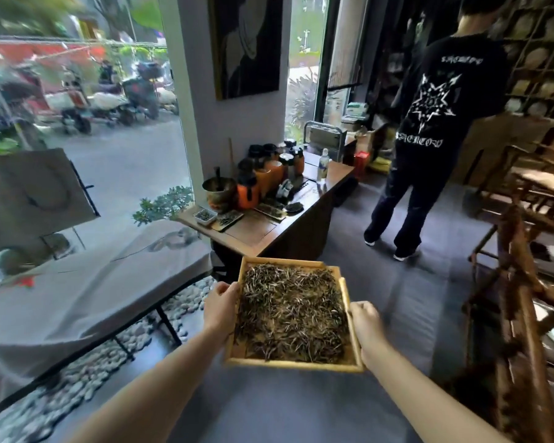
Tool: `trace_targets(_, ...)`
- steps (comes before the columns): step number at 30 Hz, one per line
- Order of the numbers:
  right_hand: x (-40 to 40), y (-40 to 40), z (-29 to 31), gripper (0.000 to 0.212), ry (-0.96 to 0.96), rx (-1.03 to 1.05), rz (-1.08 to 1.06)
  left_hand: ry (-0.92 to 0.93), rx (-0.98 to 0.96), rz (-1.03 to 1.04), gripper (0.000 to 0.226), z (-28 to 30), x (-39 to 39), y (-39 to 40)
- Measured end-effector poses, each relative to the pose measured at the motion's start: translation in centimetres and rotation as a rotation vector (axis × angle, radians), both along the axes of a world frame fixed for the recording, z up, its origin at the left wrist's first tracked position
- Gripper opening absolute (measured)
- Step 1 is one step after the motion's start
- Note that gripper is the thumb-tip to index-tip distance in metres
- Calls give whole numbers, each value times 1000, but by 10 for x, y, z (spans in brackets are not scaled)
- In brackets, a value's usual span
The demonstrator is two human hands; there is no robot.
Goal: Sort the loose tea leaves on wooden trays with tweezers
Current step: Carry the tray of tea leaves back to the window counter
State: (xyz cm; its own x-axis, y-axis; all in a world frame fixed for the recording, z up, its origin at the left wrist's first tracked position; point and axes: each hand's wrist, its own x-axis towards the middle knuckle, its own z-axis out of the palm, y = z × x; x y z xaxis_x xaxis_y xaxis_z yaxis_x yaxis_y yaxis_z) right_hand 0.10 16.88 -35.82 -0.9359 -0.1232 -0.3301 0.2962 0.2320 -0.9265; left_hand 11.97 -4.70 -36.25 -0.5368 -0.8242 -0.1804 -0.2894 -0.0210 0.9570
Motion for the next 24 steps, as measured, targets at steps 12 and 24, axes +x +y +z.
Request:
trace_targets(12, -167, -161, -18, 19, -25, 8, 136, -15, 5, 107, 22, -11, -144, -145)
trace_targets(24, -317, -311, -35, 20, -28, 33, 231, -53, 2, 237, 23, -37, -274, -279)
